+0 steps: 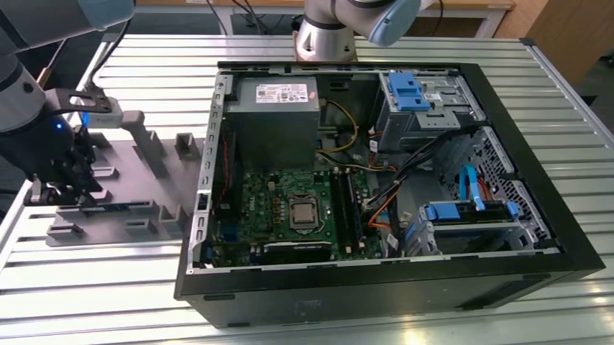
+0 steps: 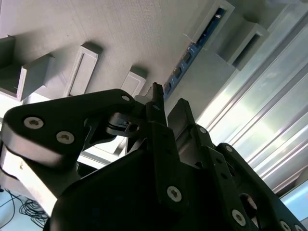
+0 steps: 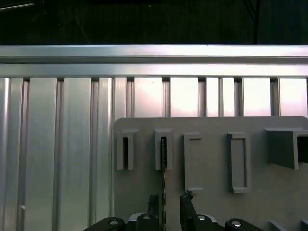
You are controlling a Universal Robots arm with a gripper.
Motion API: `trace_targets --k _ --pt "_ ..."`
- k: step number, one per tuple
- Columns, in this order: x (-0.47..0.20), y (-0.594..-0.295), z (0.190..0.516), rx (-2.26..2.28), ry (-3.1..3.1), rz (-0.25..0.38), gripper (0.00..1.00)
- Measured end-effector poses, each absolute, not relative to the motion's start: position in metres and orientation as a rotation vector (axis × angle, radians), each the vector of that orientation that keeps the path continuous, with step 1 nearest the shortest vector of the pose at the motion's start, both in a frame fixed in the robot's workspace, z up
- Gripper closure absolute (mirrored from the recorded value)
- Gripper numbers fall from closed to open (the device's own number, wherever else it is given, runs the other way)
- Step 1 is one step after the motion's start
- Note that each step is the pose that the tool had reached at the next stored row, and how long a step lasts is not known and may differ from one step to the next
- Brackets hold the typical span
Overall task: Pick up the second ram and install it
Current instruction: 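Pick up the second ram and move it above second insertion slot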
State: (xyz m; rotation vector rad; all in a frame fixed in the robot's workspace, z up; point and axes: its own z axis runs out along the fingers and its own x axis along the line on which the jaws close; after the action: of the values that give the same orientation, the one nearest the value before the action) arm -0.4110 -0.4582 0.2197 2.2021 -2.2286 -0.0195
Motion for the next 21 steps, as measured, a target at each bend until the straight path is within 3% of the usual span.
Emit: trace_targets --k 14,16,17,21 --pt "-0.4110 -0.4584 0.2161 2.203 -2.228 -0.016 0.69" --pt "-0.4110 -0.4584 0.2161 2.202 -2.228 -0.016 0.67" --pt "-0.4110 -0.4584 0.2161 2.202 -2.227 -0.016 0.61" --pt "-0.4110 -0.4584 0.2161 2.202 -2.227 -0.016 0.61"
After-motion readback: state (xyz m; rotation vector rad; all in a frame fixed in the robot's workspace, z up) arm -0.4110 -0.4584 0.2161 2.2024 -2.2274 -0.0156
